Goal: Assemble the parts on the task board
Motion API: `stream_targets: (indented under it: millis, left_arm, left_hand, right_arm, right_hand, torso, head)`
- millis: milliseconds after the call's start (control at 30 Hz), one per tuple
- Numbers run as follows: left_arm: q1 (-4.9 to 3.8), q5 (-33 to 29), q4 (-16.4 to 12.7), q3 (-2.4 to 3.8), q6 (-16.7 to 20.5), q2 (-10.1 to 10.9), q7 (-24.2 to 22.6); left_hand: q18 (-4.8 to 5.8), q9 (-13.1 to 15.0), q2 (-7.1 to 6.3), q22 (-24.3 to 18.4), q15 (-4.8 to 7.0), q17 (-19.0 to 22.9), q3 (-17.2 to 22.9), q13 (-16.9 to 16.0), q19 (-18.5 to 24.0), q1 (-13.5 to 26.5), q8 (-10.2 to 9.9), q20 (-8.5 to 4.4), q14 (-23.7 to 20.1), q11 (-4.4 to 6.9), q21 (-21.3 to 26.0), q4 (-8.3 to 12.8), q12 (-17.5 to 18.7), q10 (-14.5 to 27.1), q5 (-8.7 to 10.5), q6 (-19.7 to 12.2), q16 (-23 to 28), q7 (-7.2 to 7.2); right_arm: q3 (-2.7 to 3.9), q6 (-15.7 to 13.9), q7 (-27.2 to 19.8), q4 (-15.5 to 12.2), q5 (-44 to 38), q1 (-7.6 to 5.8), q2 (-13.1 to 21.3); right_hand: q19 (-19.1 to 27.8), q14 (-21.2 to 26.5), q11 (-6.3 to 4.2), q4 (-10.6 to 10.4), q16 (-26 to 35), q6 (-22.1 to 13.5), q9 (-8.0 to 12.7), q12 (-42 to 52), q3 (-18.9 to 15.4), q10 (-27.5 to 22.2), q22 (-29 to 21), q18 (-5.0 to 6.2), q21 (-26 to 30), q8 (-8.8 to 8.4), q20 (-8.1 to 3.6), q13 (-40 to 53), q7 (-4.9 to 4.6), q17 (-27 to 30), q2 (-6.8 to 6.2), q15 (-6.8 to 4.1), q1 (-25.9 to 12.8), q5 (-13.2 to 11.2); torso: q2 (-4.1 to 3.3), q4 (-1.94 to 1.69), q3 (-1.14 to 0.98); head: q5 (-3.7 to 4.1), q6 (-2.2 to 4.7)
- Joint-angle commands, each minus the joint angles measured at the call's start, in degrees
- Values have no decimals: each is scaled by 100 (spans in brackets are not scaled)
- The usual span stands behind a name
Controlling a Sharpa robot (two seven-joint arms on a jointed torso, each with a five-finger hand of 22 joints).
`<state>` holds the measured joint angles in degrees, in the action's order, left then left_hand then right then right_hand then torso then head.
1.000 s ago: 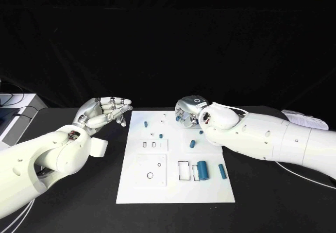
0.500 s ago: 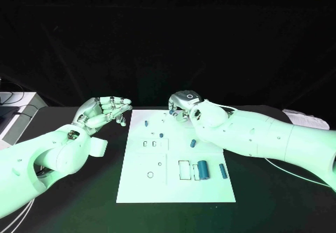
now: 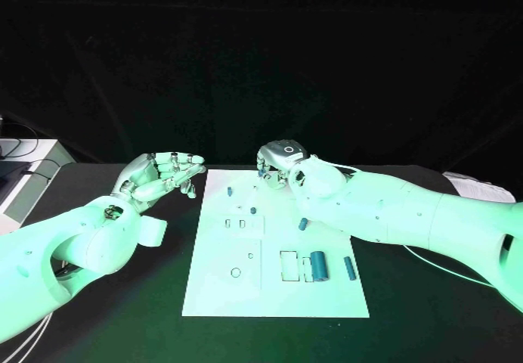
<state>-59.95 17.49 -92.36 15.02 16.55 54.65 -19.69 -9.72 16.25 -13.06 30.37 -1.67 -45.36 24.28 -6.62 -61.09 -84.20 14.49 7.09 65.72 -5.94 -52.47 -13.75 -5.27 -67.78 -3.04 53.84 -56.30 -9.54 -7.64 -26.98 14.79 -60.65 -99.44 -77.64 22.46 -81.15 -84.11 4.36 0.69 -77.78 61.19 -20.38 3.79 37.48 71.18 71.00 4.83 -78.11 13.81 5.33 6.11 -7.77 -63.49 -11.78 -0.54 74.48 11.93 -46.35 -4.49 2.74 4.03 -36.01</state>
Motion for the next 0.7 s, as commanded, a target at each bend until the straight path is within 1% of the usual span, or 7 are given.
stream_targets:
  millis: [33,133,367,467,600,667,700]
  left_arm:
    - [-5,32,-26,6,-55,-12,-32]
    - [-5,32,-32,7,-53,-9,-32]
    - [-6,33,-45,13,-57,-7,-34]
    - [-6,33,-51,16,-64,-7,-35]
    - [-6,33,-57,20,-75,-6,-36]
    - [-6,33,-60,22,-79,-6,-37]
    - [-6,33,-61,23,-80,-7,-37]
  left_hand:
    - [-73,5,16,5,-13,-3,35,-6,35,33,2,-4,23,-5,-20,3,-15,53,14,-39,-37,-4]
    - [-73,5,16,5,-13,-3,35,-6,35,33,2,-4,23,-5,-20,3,-15,53,14,-39,-37,-4]
    - [-73,6,13,11,-15,3,36,-6,41,35,0,-2,20,-8,-30,6,-14,61,14,-44,-37,-7]
    - [-73,6,13,11,-15,3,36,-6,41,35,0,-2,20,-8,-30,6,-14,61,14,-44,-37,-7]
    - [-73,6,12,14,-16,2,36,-7,44,36,0,-1,21,-9,-34,6,-14,64,14,-46,-40,-7]
    - [-73,7,14,16,-17,3,37,-7,45,35,0,-1,20,-9,-36,7,-15,65,14,-46,-41,-6]
    - [-73,7,14,16,-17,3,37,-7,45,35,0,-1,20,-9,-36,7,-15,65,14,-46,-41,-6]
  right_arm:
    - [2,-9,-40,46,-95,8,-25]
    - [2,8,-48,78,-95,13,-40]
    - [1,50,-56,149,-97,19,-67]
    - [1,50,-71,175,-99,19,-79]
    - [0,58,-84,212,-103,21,-100]
    - [0,66,-96,227,-103,23,-111]
    - [0,75,-104,232,-102,25,-115]
  right_hand:
    - [-35,-128,-8,-11,-19,-23,-12,-32,33,-51,-4,-95,-13,1,4,-9,-17,2,-9,9,-38,-16]
    - [-35,-128,-8,-11,-19,-23,-12,-32,33,-51,-4,-95,-13,1,4,-9,-17,2,-9,9,-38,-16]
    - [-31,-126,-4,-15,-18,-33,-16,-33,37,-65,-10,-94,-8,-3,7,-14,-21,10,-16,12,-46,-18]
    - [-27,-125,3,-17,-23,-45,-21,-36,44,-89,-15,-93,-4,-9,11,-21,-26,7,-28,17,-53,-14]
    - [-26,-124,7,-18,-23,-52,-23,-36,47,-102,-14,-93,-3,-12,14,-26,-29,10,-36,20,-57,-12]
    - [-26,-124,7,-18,-23,-52,-23,-36,47,-102,-14,-93,-3,-12,14,-26,-29,10,-36,20,-57,-12]
    - [-27,-122,11,-21,-22,-59,-27,-36,50,-115,-10,-94,-5,-16,16,-30,-32,16,-43,24,-63,-12]
  torso:
    - [-26,-28,23]
    - [-32,-31,24]
    - [-49,-53,47]
    - [-52,-51,47]
    - [-59,-54,46]
    - [-56,-51,44]
    - [-58,-56,47]
  head:
    - [9,17]
    - [13,3]
    - [4,18]
    - [-2,-3]
    - [-2,11]
    - [-10,-14]
    - [-17,-9]
